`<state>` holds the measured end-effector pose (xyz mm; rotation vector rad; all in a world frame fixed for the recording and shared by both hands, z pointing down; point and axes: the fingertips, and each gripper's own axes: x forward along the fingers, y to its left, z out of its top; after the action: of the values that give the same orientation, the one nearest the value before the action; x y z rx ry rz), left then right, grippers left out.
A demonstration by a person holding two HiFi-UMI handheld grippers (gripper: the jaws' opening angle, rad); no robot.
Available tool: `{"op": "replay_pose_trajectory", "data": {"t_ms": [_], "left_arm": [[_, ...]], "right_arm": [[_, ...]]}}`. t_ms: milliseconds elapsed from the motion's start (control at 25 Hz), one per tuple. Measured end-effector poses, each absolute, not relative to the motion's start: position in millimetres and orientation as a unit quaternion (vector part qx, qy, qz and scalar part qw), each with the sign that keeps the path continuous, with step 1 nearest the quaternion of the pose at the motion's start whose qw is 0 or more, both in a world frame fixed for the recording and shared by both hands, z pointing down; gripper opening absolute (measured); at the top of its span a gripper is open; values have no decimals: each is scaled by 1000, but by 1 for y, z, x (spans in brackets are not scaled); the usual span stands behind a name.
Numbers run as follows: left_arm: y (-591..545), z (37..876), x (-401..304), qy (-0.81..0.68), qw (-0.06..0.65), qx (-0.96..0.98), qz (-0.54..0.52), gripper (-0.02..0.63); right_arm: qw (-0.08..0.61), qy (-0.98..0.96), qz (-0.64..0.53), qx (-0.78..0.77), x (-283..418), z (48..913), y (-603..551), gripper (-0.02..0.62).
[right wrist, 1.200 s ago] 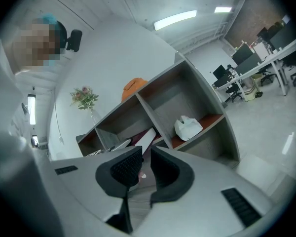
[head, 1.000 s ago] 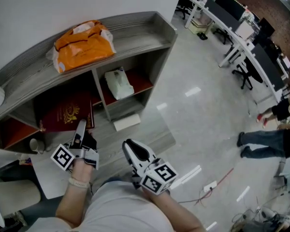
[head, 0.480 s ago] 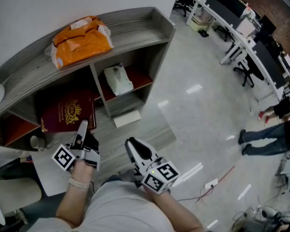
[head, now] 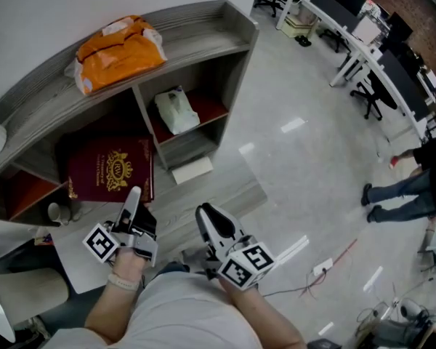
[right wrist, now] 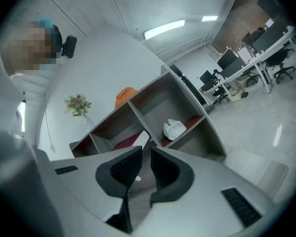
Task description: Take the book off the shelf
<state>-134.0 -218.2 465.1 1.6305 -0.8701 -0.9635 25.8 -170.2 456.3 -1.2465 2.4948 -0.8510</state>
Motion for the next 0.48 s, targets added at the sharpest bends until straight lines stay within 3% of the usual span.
{"op": "replay_pose_trajectory", "data": {"t_ms": [480], "left_arm": [[-195, 463, -63, -289, 543, 712, -340, 232]], "right_arm": [[146, 809, -286, -492, 65, 457, -148, 60]]}}
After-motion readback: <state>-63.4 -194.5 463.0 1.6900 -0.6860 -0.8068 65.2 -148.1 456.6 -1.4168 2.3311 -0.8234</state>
